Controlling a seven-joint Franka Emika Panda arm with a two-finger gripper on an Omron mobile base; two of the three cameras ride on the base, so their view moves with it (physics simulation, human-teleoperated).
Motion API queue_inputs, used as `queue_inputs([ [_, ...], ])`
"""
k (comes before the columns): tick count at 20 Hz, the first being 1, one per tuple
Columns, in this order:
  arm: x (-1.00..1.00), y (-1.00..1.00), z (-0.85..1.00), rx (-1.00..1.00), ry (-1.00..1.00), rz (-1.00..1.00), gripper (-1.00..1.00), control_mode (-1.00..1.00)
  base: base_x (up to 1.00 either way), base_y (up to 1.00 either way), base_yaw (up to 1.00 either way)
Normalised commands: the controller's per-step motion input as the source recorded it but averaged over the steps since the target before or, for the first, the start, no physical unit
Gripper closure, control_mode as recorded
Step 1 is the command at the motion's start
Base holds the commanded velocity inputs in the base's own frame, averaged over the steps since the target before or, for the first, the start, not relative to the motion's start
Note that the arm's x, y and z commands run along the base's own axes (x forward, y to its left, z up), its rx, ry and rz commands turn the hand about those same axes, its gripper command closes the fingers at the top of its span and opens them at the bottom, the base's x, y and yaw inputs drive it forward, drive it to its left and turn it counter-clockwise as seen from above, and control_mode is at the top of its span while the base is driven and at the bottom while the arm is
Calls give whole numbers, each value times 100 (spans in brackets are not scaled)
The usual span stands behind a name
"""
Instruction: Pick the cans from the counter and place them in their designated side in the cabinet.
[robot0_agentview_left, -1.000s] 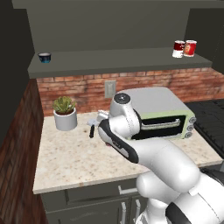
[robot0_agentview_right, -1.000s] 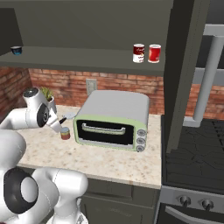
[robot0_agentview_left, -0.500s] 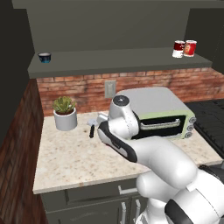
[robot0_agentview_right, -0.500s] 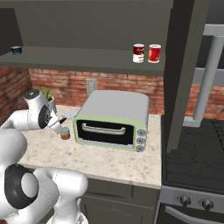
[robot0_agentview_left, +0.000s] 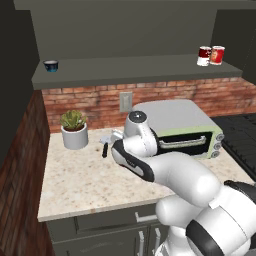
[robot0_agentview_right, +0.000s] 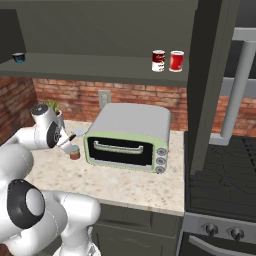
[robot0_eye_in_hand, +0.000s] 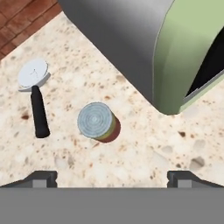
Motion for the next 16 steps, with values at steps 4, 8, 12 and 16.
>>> queue_inputs([
  [4, 14, -2, -10, 2, 3, -1, -100, -100, 0, 0, 0],
  [8, 10, -1, -10, 1, 2, -1, -100, -100, 0, 0, 0],
  [12, 8, 0, -12, 0, 0, 0, -100, -100, 0, 0, 0],
  [16, 8, 0, -16, 0, 0, -1, -100, -100, 0, 0, 0],
])
